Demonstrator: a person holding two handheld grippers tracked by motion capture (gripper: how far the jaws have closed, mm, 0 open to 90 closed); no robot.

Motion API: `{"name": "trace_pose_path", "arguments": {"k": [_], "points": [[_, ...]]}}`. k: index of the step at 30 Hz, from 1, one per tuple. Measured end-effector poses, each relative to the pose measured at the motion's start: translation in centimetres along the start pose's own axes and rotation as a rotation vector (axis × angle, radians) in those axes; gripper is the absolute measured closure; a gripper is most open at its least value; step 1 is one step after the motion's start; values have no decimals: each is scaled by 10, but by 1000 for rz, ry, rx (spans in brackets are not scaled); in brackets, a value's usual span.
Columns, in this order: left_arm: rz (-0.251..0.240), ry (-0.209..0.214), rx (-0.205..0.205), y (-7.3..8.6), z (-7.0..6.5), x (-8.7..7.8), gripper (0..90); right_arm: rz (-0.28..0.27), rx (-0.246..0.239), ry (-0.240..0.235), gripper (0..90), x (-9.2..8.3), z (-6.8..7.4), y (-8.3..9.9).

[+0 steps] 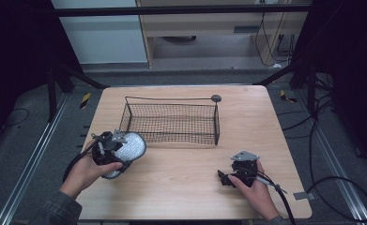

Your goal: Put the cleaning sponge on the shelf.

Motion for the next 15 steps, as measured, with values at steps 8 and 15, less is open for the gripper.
{"name": "trace_pose_path", "arguments": {"k": [8, 15], "points": [[2, -42, 62, -24, 20, 0, 96, 1, -11, -12, 4, 1, -1, -1], [13, -76, 89, -38, 35, -2, 96, 1, -11, -12, 4, 1, -1, -1]]}}
Point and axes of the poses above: each handheld gripper's, and its own axes: x roughly forward along the jaws, y roughly out of its underside, z roughly to its left, the point moved 4 cm from there along x, roughly forward along the jaws, and after that the axes turned 11 degrees about x, right-handed, at the moved point
